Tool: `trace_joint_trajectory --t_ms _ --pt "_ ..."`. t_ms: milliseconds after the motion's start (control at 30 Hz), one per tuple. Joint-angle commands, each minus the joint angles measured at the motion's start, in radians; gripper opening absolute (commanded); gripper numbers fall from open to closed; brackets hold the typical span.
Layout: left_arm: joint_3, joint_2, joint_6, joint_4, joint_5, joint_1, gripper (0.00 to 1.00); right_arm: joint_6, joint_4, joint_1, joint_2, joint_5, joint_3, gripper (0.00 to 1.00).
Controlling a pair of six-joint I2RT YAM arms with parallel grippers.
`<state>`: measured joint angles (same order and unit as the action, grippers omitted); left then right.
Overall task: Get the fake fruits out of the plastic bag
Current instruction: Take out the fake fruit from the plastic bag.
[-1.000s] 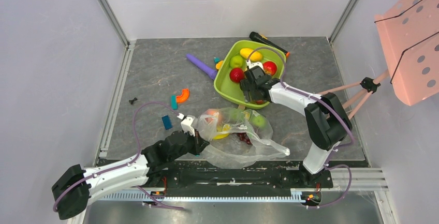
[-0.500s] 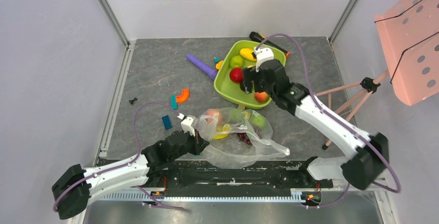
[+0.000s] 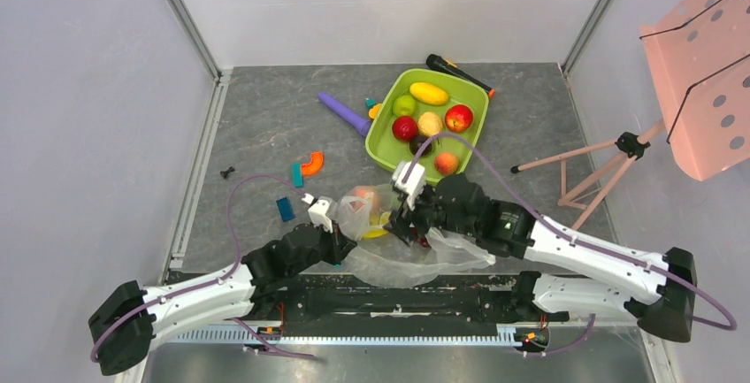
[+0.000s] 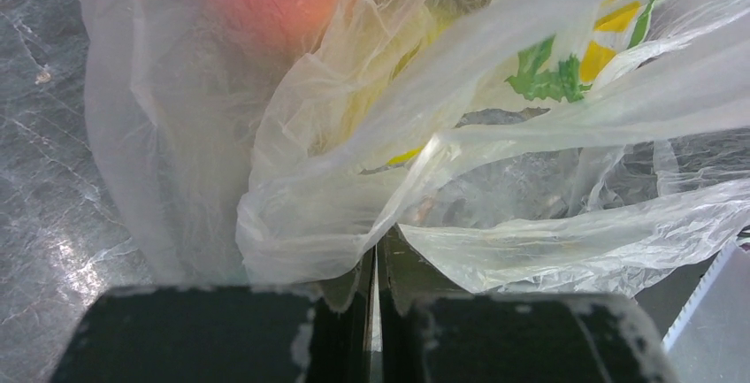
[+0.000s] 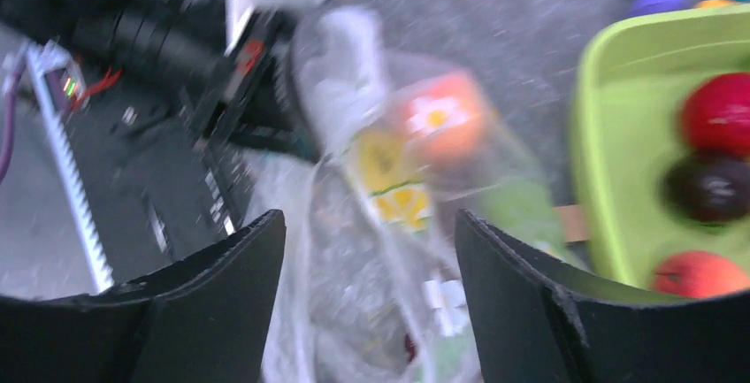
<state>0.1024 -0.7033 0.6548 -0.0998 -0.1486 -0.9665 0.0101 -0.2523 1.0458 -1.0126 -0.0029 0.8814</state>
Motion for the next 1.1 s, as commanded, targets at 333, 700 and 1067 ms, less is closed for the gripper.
trace_joint_trajectory --t_ms 333,700,1067 --pt "0.016 0.066 -0.011 0.034 -0.081 -0.005 0.06 0.018 0.099 0.168 -0.174 0.03 -0.175 0.4" --pt "0.013 0.068 -0.009 0.034 -0.097 -0.005 0.06 0.068 0.124 0.168 -0.387 0.218 -0.115 0.34" --pt "0.008 0.049 -0.003 0.016 -0.095 -0.004 0.06 0.18 0.202 0.168 -0.427 0.262 -0.102 0.67"
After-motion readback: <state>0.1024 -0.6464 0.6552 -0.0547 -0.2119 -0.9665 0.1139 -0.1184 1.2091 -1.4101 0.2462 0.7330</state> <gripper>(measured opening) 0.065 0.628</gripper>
